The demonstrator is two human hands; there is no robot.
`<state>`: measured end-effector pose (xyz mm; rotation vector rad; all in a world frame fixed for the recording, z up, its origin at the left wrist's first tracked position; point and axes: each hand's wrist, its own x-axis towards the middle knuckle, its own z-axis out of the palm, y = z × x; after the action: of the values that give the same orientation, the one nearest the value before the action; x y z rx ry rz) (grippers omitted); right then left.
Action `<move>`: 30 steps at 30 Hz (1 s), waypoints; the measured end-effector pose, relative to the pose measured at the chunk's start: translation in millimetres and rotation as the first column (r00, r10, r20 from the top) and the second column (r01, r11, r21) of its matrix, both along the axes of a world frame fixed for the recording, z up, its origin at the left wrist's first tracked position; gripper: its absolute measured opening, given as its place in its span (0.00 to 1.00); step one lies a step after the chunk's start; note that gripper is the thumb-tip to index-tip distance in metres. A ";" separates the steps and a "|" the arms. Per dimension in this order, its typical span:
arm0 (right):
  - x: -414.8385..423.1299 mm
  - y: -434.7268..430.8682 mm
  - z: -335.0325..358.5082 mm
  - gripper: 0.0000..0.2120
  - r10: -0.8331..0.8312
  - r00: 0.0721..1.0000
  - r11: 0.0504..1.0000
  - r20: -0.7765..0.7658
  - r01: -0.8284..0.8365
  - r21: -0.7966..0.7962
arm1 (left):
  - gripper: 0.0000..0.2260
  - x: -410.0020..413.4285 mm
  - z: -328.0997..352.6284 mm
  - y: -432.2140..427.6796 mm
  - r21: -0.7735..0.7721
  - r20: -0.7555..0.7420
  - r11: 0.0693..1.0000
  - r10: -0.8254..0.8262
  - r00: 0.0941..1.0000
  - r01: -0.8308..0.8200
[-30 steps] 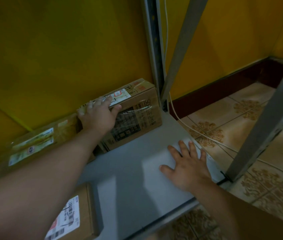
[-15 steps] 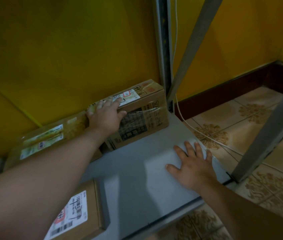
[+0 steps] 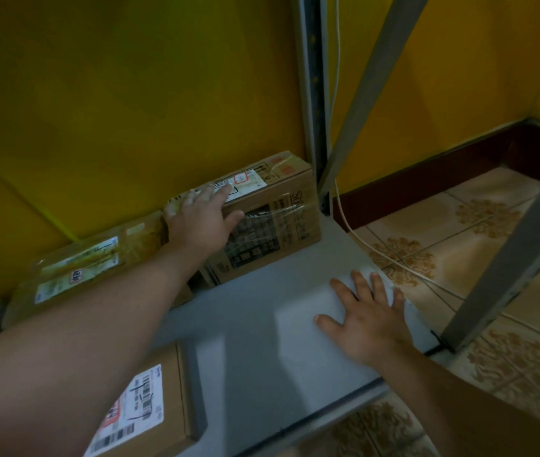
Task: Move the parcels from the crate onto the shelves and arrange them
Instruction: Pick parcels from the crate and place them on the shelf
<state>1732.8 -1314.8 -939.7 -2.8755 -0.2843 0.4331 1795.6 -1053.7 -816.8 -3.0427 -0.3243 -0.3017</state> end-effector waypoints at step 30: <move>-37.5 -14.3 115.3 0.39 0.036 0.978 0.999 -0.207 -0.029 0.035 | 0.32 -70.9 51.8 -31.0 -0.305 -0.282 0.949 -0.166 0.945 0.076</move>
<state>1695.3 -1329.1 -824.4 -2.7683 -0.2990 0.7219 1724.7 -1084.7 -765.0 -3.3335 -0.1696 0.2353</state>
